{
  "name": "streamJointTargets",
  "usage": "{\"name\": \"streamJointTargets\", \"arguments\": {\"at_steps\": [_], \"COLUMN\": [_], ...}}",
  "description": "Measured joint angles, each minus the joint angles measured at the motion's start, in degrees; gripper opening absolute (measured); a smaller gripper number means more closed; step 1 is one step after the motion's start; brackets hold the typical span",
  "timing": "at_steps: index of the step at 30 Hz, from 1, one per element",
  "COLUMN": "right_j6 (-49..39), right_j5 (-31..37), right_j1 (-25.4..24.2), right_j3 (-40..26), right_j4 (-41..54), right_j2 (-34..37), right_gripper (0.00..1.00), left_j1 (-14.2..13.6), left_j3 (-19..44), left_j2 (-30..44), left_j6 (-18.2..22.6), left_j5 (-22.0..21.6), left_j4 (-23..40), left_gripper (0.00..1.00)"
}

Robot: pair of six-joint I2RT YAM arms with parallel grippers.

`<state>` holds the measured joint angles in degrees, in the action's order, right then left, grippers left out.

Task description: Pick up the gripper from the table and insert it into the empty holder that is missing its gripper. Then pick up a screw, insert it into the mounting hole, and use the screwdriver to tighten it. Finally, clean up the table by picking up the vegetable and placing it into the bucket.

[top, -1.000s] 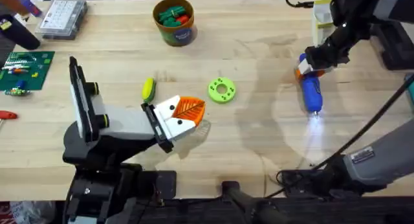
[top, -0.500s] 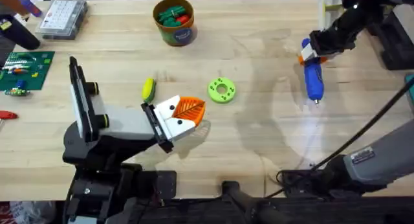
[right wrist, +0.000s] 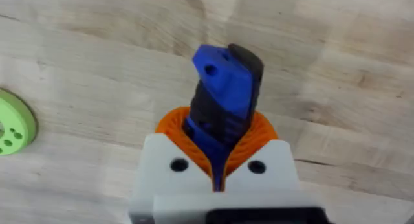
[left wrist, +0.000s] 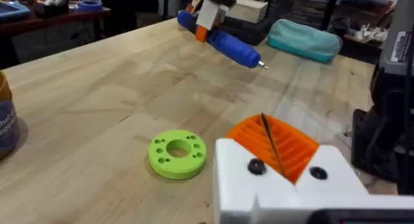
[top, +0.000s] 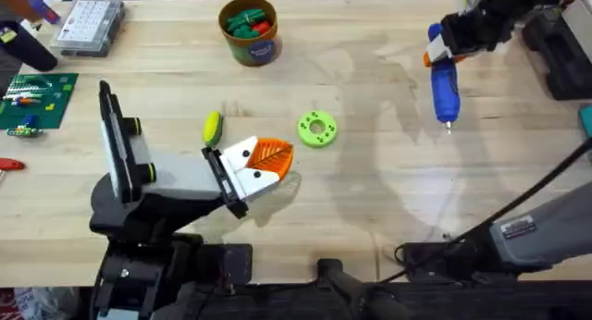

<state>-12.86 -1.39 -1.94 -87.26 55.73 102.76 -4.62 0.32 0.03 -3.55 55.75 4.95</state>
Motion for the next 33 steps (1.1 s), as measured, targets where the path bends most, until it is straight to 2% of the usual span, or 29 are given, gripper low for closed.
{"name": "streamJointTargets", "arguments": {"at_steps": [6, 14, 23, 33], "right_j6": [0.51, 2.77, 4.11, 9.12], "right_j5": [-0.01, -3.1, -12.8, -28.17], "right_j1": [3.11, 4.77, 4.77, 4.91], "right_j3": [-2.91, -4.77, -4.88, -4.9], "right_j4": [-0.23, -6.31, -12.8, -25.49], "right_j2": [-2.93, -11.54, -19.56, -25.74], "right_gripper": [0.024, 0.024, 0.024, 0.023], "left_j1": [0.0, 0.0, 0.0, 0.0], "left_j3": [0.0, 0.0, 0.0, 0.0], "left_j2": [0.0, 0.0, 0.02, 0.0], "left_j6": [0.02, 0.0, 0.02, 0.0], "left_j5": [0.0, 0.0, 0.0, 0.0], "left_j4": [0.0, 0.0, 0.0, 0.0], "left_gripper": [0.004, 0.004, 0.004, 0.004]}}
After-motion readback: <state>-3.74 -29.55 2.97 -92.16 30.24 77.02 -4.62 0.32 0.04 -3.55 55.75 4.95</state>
